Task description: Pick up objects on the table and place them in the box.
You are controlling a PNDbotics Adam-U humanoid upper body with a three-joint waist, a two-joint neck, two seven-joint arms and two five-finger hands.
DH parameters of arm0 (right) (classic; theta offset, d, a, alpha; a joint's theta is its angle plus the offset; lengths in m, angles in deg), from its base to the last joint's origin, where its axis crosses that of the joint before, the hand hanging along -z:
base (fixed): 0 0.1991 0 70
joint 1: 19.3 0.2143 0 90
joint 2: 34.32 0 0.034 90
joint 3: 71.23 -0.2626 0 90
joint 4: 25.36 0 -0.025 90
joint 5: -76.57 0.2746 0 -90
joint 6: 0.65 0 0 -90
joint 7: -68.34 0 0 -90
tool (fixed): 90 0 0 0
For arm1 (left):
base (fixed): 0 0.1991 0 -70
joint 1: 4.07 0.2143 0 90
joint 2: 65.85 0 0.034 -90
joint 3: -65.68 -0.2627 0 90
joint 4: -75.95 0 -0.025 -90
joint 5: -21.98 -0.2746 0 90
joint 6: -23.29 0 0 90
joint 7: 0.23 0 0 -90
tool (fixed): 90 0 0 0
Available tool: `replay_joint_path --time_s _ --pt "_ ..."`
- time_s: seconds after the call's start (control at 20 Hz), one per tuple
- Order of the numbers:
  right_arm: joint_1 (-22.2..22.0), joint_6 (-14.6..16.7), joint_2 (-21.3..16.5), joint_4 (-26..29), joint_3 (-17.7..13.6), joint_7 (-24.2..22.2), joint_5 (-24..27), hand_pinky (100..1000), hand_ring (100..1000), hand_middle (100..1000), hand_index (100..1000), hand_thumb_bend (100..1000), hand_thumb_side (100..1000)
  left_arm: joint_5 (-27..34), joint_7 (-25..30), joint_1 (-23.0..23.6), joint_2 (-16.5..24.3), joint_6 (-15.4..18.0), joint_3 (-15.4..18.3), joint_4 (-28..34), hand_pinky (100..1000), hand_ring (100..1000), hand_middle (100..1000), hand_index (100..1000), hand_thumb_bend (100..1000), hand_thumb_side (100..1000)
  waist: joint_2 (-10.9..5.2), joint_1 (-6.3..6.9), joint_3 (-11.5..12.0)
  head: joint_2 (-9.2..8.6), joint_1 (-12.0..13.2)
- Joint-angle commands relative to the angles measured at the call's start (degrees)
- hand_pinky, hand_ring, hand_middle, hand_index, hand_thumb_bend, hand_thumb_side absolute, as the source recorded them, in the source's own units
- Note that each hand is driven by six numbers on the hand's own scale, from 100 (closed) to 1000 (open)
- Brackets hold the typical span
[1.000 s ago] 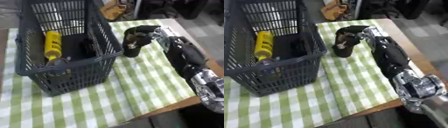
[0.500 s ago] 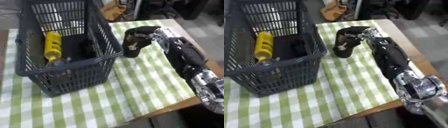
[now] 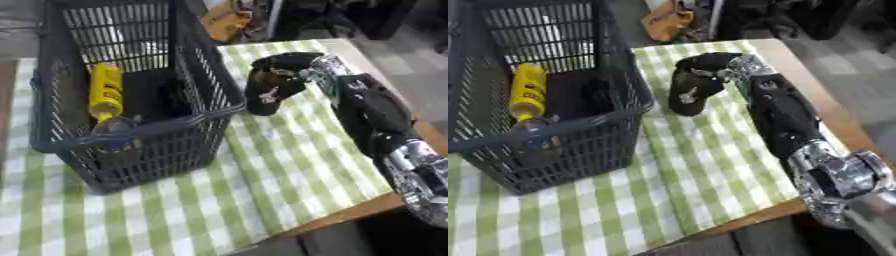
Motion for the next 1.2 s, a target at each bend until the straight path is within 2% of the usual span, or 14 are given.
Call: replay_joint_path --time_s 0.05,0.15,0.3,0.35,0.4,0.45,0.5,0.55,0.65,0.75,0.8,0.85,0.95,1.2 --pt "0.3 0.3 -1.8 -0.8 0.2 0.2 -1.1 1000 1000 995 1000 620 750 0.3 0.2 -0.4 0.7 0.2 0.0 0.8 433 959 840 823 729 844 -0.87 1.09 -0.1 -0.69 -0.2" --pt "0.2 0.4 -1.6 -0.9 0.2 0.2 -1.1 992 1000 988 1000 611 738 0.3 0.2 -0.5 0.7 0.2 0.0 0.8 433 959 840 823 729 843 -0.86 1.06 -0.1 -0.70 -0.2" --pt "0.2 0.5 -1.5 -1.1 0.1 0.0 -0.6 842 934 964 1000 590 660 0.3 0.3 -0.5 0.6 0.2 0.0 0.8 433 959 840 823 729 843 -0.86 1.03 -0.1 -0.74 -0.2" --pt "0.2 0.5 -1.5 -1.2 0.0 -0.2 -0.2 751 884 952 999 575 602 0.3 0.3 -0.5 0.6 0.3 0.0 0.8 433 959 840 823 729 843 -0.87 1.03 -0.1 -0.76 -0.2" --pt "0.2 0.5 -1.4 -1.3 0.0 -0.5 0.2 719 867 949 995 565 569 0.3 0.3 -0.5 0.6 0.3 0.0 0.8 433 959 840 823 729 843 -0.87 1.03 -0.1 -0.77 -0.2" --pt "0.1 0.5 -1.4 -1.4 0.0 -0.8 0.6 632 813 943 983 517 448 0.4 0.3 -0.5 0.6 0.3 0.0 0.8 433 959 840 823 729 843 -0.87 1.03 -0.1 -0.77 -0.2" --pt "0.1 0.4 -1.4 -1.4 0.0 -1.1 0.9 619 804 941 982 511 434 0.4 0.4 -0.5 0.7 0.3 0.0 0.8 433 959 840 823 729 843 -0.87 1.02 -0.1 -0.77 -0.2" --pt "0.1 0.5 -1.4 -1.2 0.1 -1.2 1.2 519 726 929 966 467 334 0.4 0.4 -0.5 0.7 0.3 0.0 0.8 433 959 840 823 730 843 -0.87 1.02 -0.1 -0.79 -0.2" --pt "0.1 0.6 -1.4 -0.8 0.2 -1.0 1.3 495 705 924 961 456 309 0.4 0.4 -0.5 0.6 0.3 0.0 0.8 433 959 840 823 730 843 -0.85 1.02 -0.1 -0.82 -0.2" --pt "0.1 0.6 -1.5 -0.5 0.3 -0.5 1.2 441 649 896 922 421 202 0.4 0.4 -0.5 0.6 0.3 0.0 0.8 434 959 840 823 729 843 -0.84 1.00 -0.1 -0.85 -0.2" --pt "0.1 0.6 -1.5 -0.3 0.3 0.0 1.0 441 649 896 922 421 202 0.4 0.5 -0.6 0.6 0.3 0.0 0.8 434 959 840 823 729 843 -0.84 0.99 -0.1 -0.88 -0.2" --pt "0.1 0.5 -1.5 -0.1 0.3 0.5 0.8 424 630 880 903 408 149 0.4 0.5 -0.6 0.6 0.4 0.0 0.8 434 959 840 823 729 842 -0.84 0.98 -0.2 -0.88 -0.2" --pt "0.1 0.3 -1.5 0.3 0.2 1.9 0.4 376 595 848 872 394 100 0.4 0.5 -0.6 0.6 0.4 0.0 0.8 433 959 840 823 729 843 -0.86 0.98 -0.2 -0.91 -0.1" --pt "0.1 -0.7 -1.7 2.1 -0.4 6.8 -0.9 337 578 835 855 395 100 0.4 0.5 -0.6 0.7 0.4 0.0 0.8 434 959 840 823 730 842 -0.89 0.97 -0.1 -1.03 -0.1"
